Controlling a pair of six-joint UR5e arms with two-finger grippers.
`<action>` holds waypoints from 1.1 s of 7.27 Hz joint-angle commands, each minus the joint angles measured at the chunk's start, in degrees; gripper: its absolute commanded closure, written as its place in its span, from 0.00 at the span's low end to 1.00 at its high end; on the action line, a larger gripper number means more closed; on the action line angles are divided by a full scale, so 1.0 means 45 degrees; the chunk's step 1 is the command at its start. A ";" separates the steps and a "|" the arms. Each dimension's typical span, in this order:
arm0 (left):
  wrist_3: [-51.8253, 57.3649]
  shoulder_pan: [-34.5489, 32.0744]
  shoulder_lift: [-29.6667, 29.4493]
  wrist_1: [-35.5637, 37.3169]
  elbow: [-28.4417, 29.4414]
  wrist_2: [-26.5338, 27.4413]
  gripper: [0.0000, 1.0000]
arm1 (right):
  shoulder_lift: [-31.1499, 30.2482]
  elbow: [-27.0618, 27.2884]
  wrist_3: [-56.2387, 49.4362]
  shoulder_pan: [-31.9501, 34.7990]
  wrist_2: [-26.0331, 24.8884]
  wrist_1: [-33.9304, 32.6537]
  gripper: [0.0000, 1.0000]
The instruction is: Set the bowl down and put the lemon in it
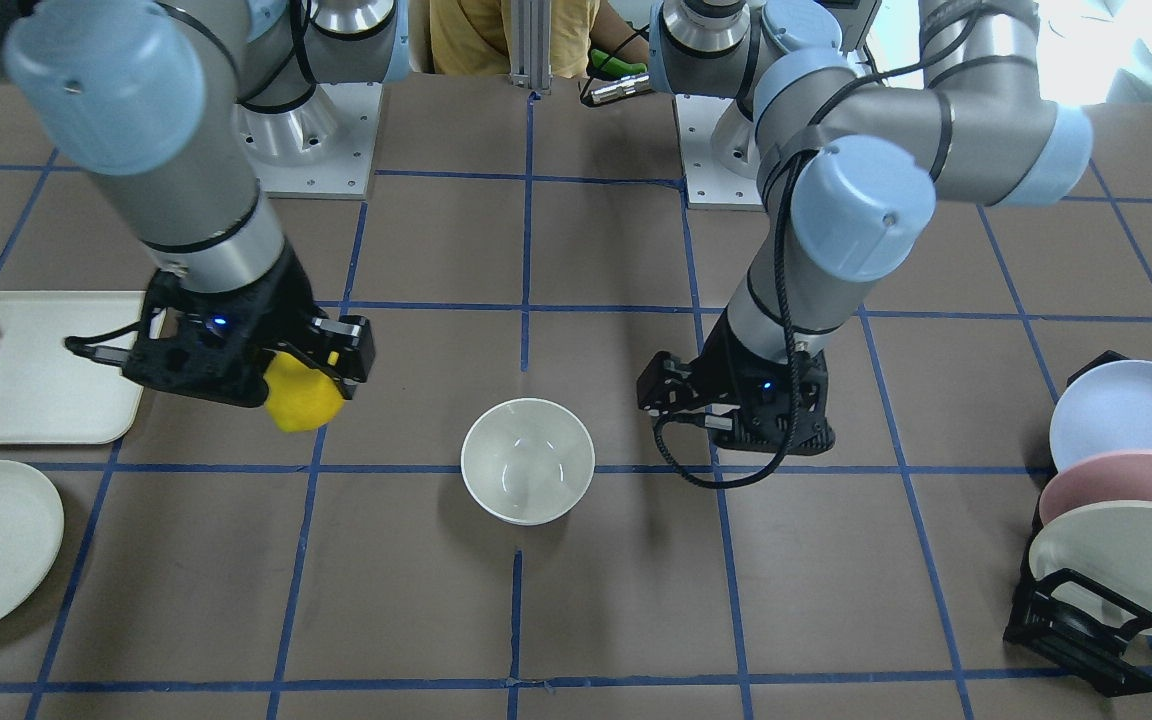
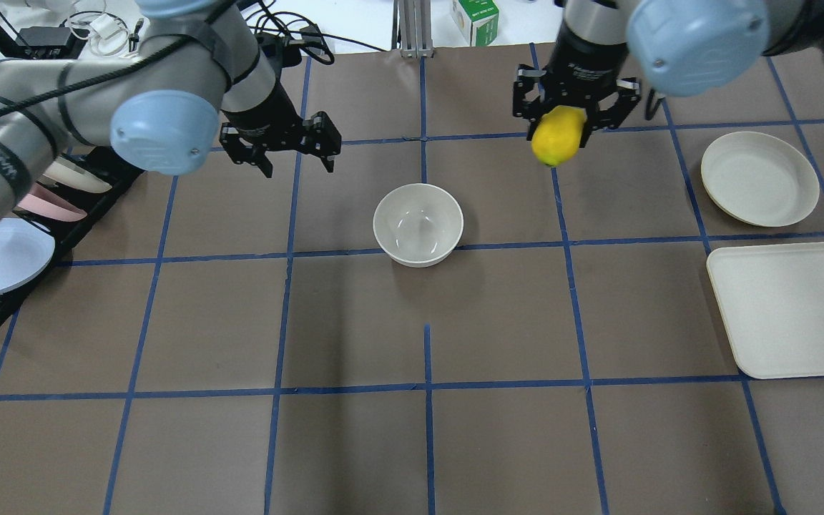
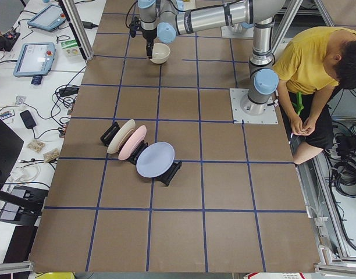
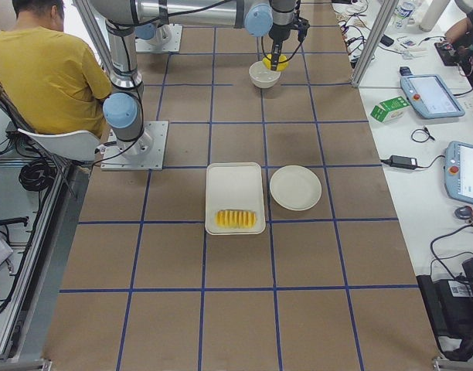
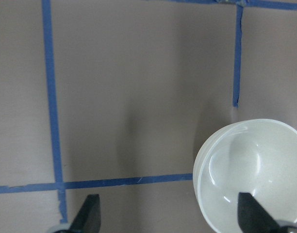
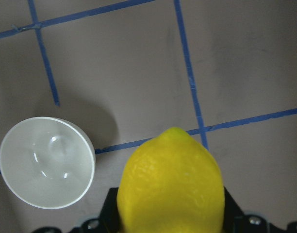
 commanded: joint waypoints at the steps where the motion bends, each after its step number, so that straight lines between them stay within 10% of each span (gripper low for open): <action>1: 0.0363 0.0291 0.1810 -0.2808 0.0570 0.0883 0.00 | 0.0923 0.0028 0.1479 0.1438 0.0030 -0.1185 1.00; 8: 0.0246 0.0389 0.1993 -0.3715 0.1023 0.0866 0.00 | 0.3425 0.0165 0.1306 0.2985 0.0031 -0.2869 0.94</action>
